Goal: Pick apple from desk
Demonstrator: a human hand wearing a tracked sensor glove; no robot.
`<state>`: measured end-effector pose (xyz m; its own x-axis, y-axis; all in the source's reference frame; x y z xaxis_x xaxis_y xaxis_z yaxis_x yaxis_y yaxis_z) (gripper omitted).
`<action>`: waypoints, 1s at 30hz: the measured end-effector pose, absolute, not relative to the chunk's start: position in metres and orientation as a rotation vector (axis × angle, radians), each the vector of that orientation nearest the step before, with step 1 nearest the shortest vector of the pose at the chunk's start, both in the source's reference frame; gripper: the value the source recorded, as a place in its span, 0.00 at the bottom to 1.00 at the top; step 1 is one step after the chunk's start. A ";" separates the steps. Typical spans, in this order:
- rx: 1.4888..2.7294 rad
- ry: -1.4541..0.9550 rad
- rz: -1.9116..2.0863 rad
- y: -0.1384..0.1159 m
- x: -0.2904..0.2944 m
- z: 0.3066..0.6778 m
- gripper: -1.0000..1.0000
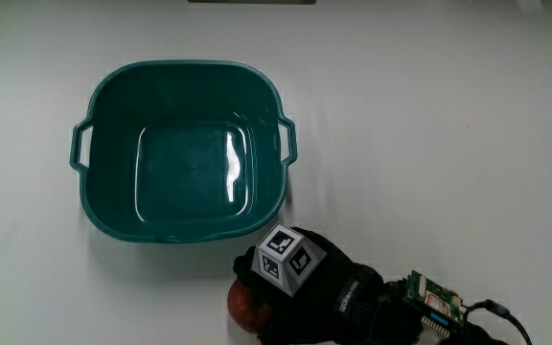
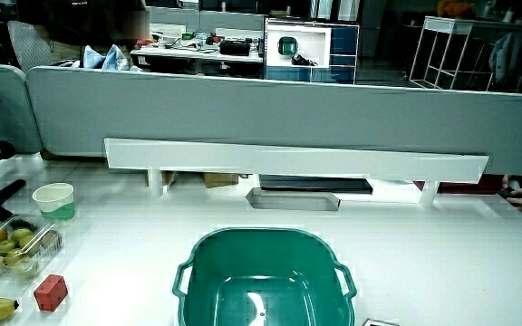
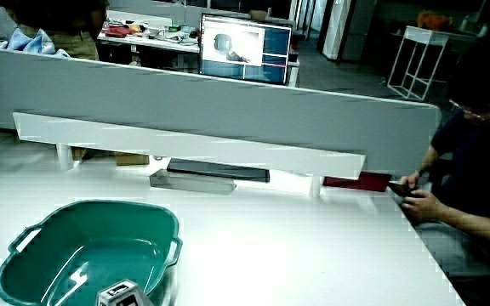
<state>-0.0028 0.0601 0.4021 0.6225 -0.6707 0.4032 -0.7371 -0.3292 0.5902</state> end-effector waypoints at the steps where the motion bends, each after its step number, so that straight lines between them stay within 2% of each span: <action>1: 2.085 -1.110 0.106 0.061 -0.003 0.401 0.98; 11: 2.113 -1.160 0.147 0.065 -0.004 0.398 1.00; 17: 2.132 -1.194 0.210 0.062 -0.003 0.380 1.00; 27: 2.222 -1.251 0.283 0.042 -0.005 0.336 1.00; 28: 2.175 -1.236 0.281 0.039 -0.006 0.335 1.00; 30: 2.205 -1.239 0.280 0.034 -0.007 0.330 1.00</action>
<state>-0.0073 0.0338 0.3297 0.5445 -0.7092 0.4479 -0.8329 -0.3940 0.3886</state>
